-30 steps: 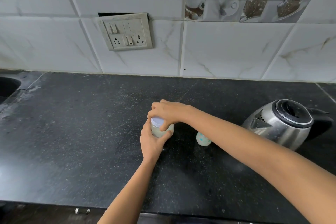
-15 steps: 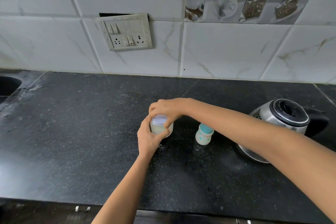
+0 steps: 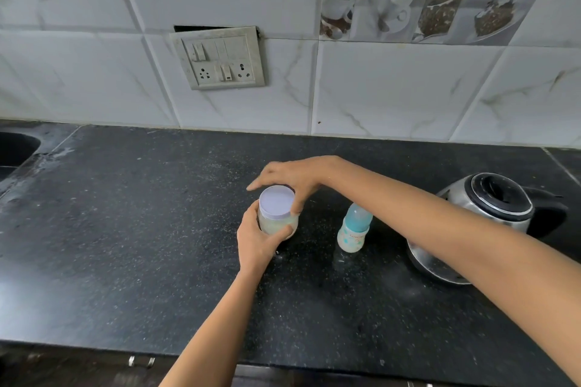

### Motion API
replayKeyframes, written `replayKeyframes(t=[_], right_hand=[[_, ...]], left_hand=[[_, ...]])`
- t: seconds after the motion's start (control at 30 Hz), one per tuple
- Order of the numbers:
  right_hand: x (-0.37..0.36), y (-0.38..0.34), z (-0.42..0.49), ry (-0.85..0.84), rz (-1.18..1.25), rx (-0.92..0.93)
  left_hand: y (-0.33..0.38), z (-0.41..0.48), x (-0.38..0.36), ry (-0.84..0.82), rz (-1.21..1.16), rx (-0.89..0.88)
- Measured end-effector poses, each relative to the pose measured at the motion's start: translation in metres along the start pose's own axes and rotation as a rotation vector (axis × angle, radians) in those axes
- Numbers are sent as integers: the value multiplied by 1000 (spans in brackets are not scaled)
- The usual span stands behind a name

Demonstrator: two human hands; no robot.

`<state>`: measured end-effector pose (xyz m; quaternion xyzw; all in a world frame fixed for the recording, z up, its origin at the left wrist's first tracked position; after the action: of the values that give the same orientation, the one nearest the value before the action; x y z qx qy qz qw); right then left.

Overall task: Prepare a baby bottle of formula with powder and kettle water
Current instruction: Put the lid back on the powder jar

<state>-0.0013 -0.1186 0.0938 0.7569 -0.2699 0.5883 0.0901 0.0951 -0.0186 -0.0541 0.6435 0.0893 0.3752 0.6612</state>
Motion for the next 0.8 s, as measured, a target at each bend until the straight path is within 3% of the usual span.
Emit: replayKeyframes(t=[0.1,0.57,0.8], right_hand=[[-15,-2,6,-22,-80,24],[-47,-5,3,290,-223,-167],[-66,-16,-26,483,74,-311]], left_hand=[[0,-1,-2,-1,10,7],[10,-8,1,9,73,-32],[2,-6,4,-39,15,-30]])
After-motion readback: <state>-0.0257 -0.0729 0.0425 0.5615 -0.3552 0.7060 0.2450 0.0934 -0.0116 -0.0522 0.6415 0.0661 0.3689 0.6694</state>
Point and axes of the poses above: each hand's wrist, its own z-axis towards the middle knuckle, its own x-axis out of the back of the hand, y = z × x, the point moved 3 cm from there along z, towards the middle knuckle, and after that the axes turned 12 degrees about y, right-handed, at the moved point
